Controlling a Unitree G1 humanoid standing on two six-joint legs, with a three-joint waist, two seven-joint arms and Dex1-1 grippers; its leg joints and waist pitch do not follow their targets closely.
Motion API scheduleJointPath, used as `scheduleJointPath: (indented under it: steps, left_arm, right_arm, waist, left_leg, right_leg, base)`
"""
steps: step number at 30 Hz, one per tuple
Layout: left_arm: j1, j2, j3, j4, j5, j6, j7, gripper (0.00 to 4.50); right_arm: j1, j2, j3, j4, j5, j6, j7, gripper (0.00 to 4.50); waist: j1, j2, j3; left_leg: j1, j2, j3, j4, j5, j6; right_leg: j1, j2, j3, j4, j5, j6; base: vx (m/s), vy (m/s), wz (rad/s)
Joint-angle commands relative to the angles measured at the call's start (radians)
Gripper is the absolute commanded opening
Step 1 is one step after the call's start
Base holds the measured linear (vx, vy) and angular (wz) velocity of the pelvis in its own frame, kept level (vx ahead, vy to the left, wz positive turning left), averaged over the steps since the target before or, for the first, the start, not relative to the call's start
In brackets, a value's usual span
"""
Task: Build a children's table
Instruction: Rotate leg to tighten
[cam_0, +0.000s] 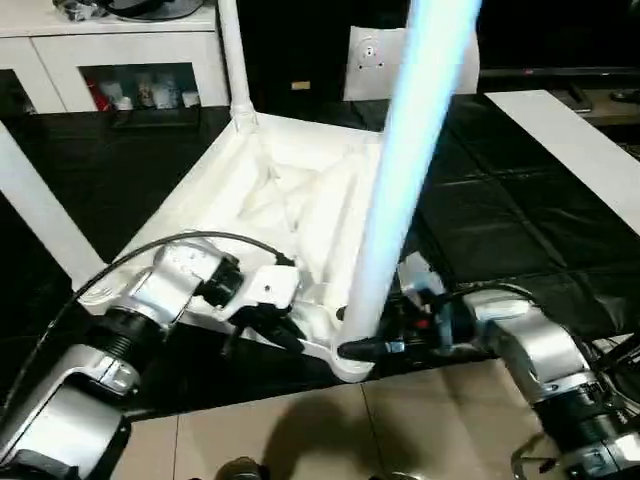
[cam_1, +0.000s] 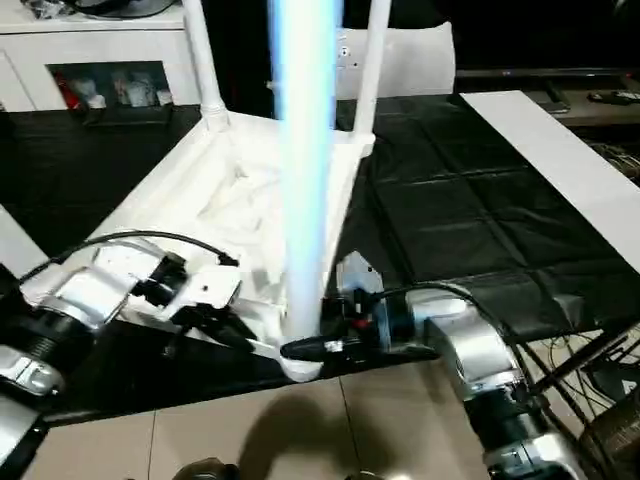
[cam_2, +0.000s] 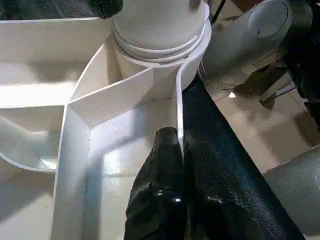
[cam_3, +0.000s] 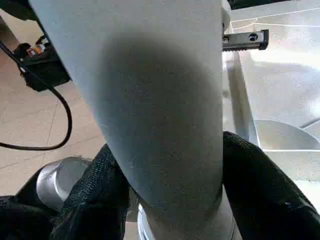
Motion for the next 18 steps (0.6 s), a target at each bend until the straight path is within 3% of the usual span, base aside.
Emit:
scheduleJointPath:
  steps: [1, 14, 15, 18]
  left_arm:
    - [-0.006, -0.014, -0.026, -0.005, 0.004, -0.018, -0.015, 0.00]
    - [0.009, -0.014, -0.013, -0.016, -0.001, 0.006, 0.001, 0.00]
    - [0.019, -0.020, -0.004, -0.029, -0.006, 0.034, 0.024, 0.00]
    - [0.025, -0.025, 0.003, -0.040, -0.010, 0.052, 0.041, 0.00]
  right_arm:
    - [-0.019, -0.005, -0.005, -0.018, 0.021, 0.019, 0.001, 2.32]
    - [0.000, 0.001, -0.004, -0.034, 0.032, 0.038, -0.012, 2.09]
    - [0.007, 0.016, -0.009, -0.040, 0.031, 0.048, -0.044, 2.09]
    - [0.012, 0.027, -0.012, -0.045, 0.030, 0.054, -0.067, 2.09]
  waist:
    - [-0.006, -0.003, -0.067]
    - [-0.006, 0.000, -0.066]
    - [-0.006, 0.004, -0.065]
    - [-0.011, 0.001, -0.063]
  left_leg:
    - [0.027, 0.041, -0.015, -0.077, -0.315, -0.001]
    - [0.027, 0.041, -0.017, -0.079, -0.323, -0.009]
    - [0.028, 0.041, -0.017, -0.079, -0.328, -0.011]
    - [0.029, 0.040, -0.019, -0.080, -0.357, -0.019]
  right_leg:
    - [0.034, -0.048, 0.033, -0.077, -0.316, -0.212]
    - [0.034, -0.049, 0.033, -0.079, -0.329, -0.206]
    - [0.033, -0.050, 0.034, -0.080, -0.335, -0.206]
    - [0.031, -0.050, 0.033, -0.085, -0.385, -0.192]
  base:
    - [0.000, 0.000, 0.00]
    - [0.000, 0.000, 0.00]
    - [0.000, 0.000, 0.00]
    - [0.000, 0.000, 0.00]
